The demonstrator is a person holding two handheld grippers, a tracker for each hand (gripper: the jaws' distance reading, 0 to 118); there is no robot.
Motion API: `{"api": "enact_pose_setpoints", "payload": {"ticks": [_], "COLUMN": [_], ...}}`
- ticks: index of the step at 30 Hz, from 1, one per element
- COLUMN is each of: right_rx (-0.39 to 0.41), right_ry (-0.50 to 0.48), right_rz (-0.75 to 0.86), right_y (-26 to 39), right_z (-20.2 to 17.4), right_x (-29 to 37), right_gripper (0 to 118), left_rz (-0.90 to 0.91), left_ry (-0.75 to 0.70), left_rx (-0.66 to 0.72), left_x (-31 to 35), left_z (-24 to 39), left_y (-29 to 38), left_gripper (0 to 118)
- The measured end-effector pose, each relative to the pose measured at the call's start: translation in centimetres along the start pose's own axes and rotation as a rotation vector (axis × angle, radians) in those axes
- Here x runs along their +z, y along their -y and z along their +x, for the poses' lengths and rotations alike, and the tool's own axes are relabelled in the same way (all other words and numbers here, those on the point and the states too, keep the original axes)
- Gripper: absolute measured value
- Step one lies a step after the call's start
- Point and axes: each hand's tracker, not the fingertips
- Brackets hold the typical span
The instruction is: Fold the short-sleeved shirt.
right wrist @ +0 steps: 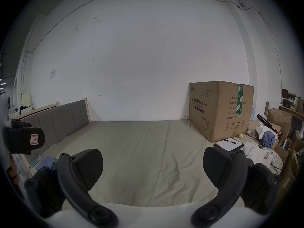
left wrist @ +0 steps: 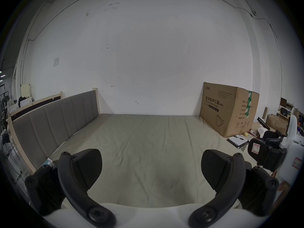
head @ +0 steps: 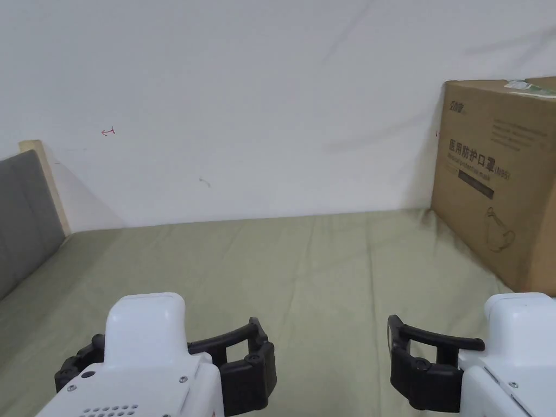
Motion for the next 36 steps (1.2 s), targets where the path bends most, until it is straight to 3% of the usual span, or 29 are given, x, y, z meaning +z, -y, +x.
{"api": "enact_pose_setpoints", "payload": {"ticks": [7, 18, 36], "right_rx": [0.0, -0.01, -0.009], "right_ry": [-0.009, -0.018, -0.027], "right_rz": [-0.009, -0.01, -0.021], "right_y": [0.1, 0.2, 0.4], "right_z": [0.1, 0.1, -0.1], "right_x": [-0.1, -0.5, -0.6], "right_gripper": [118, 118, 118], "left_rz": [-0.005, -0.03, -0.019], "left_ry": [0.033, 0.086, 0.027], "left_rx": [-0.005, 0.095, 0.042], "left_x": [0.7, 1.2, 1.2], "left_z": [0.0, -0.9, -0.2], "left_y": [-0.1, -0.9, -1.1], "left_gripper": [118, 118, 118]}}
